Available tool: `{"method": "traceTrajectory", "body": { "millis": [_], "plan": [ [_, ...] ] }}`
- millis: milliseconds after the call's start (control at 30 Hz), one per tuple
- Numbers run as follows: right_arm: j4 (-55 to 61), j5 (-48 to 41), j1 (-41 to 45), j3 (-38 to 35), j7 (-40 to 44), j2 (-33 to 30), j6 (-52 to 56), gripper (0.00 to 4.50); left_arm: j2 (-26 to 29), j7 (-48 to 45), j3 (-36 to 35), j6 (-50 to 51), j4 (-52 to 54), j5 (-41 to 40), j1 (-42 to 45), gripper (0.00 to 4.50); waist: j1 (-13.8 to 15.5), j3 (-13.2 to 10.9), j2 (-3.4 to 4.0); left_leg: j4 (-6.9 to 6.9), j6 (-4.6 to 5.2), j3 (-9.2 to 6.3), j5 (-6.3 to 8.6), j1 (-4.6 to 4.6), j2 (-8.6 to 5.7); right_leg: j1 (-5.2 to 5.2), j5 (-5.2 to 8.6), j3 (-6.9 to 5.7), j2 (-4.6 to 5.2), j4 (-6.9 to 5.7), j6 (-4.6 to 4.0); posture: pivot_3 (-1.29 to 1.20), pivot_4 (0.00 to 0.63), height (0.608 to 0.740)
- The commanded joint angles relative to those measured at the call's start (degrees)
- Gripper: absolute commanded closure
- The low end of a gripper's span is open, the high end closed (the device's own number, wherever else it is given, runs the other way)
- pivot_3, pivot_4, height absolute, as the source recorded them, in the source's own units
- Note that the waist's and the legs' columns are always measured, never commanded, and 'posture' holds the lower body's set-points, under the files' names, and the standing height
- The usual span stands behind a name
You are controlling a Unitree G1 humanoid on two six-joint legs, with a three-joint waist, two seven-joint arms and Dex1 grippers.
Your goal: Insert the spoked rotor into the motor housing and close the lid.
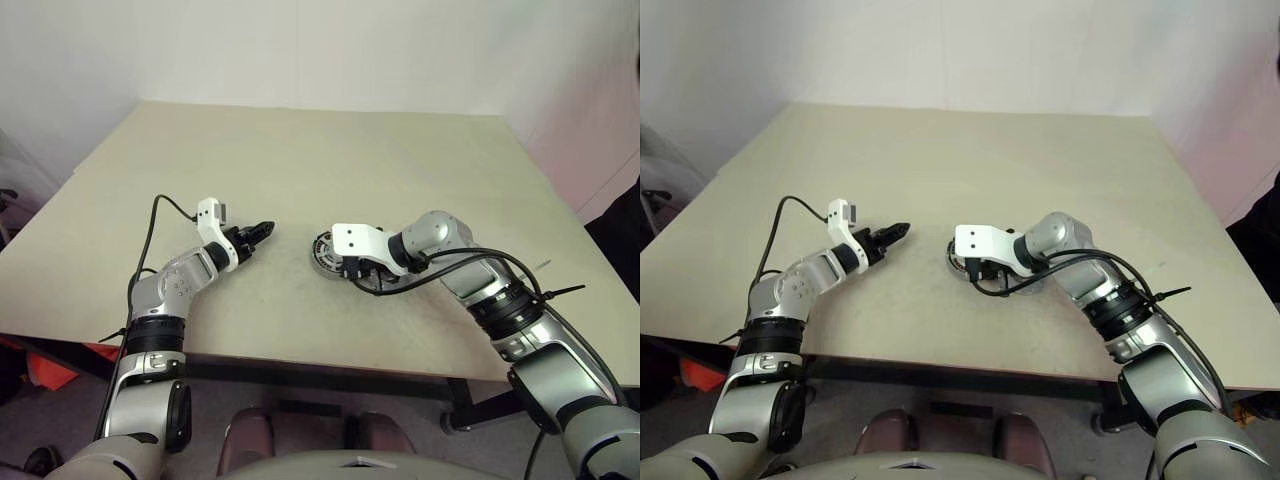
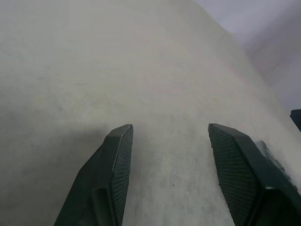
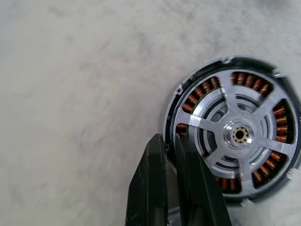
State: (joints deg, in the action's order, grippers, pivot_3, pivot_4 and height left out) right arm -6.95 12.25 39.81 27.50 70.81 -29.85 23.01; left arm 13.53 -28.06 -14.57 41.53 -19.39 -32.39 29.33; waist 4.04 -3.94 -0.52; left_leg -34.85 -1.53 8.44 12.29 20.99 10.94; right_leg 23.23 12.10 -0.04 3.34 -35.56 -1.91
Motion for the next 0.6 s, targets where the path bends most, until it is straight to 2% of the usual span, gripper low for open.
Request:
{"method": "traceTrajectory", "body": {
  "millis": [33,267,433,600],
  "plan": [
    [0.21,-0.1,1.63,-0.47,-0.81,-0.07,0.77,4.16,0.53,0.05,-0.54,-0.04,2.42,-0.58,0.16,1.76,0.01,0.0,0.0,0.0,-0.01,0.0,0.0,-0.04,0.0,-0.04,0.0,0.0,0.0,0.0,0.0,0.0,0.0,0.74],
    [8.51,-3.49,0.29,-2.1,1.87,-2.28,1.55,1.85,0.72,-0.04,-0.64,-0.13,1.97,-0.52,0.38,1.76,0.08,0.0,0.0,0.03,-0.19,-0.01,-0.11,-0.05,0.0,-0.04,0.0,0.0,0.0,-0.03,0.0,0.0,0.0,0.74],
    [14.32,-7.37,0.81,-4.98,1.55,-2.85,6.33,1.85,0.38,-0.23,-0.25,-0.51,1.3,-0.26,0.62,1.76,0.13,0.0,0.0,0.09,-0.19,-0.01,-0.11,-0.05,0.0,-0.03,0.0,0.0,-0.01,0.03,0.0,0.0,0.0,0.74],
    [16.06,-8.27,0.23,-7.11,-1.79,-3.46,5.35,1.85,0.05,-0.53,0.25,-0.75,1.06,-0.11,0.98,1.76,0.25,0.0,0.0,0.08,-0.21,-0.01,-0.13,-0.08,-0.01,-0.04,0.0,0.01,0.0,0.0,0.0,0.0,0.0,0.74]
  ]
}}
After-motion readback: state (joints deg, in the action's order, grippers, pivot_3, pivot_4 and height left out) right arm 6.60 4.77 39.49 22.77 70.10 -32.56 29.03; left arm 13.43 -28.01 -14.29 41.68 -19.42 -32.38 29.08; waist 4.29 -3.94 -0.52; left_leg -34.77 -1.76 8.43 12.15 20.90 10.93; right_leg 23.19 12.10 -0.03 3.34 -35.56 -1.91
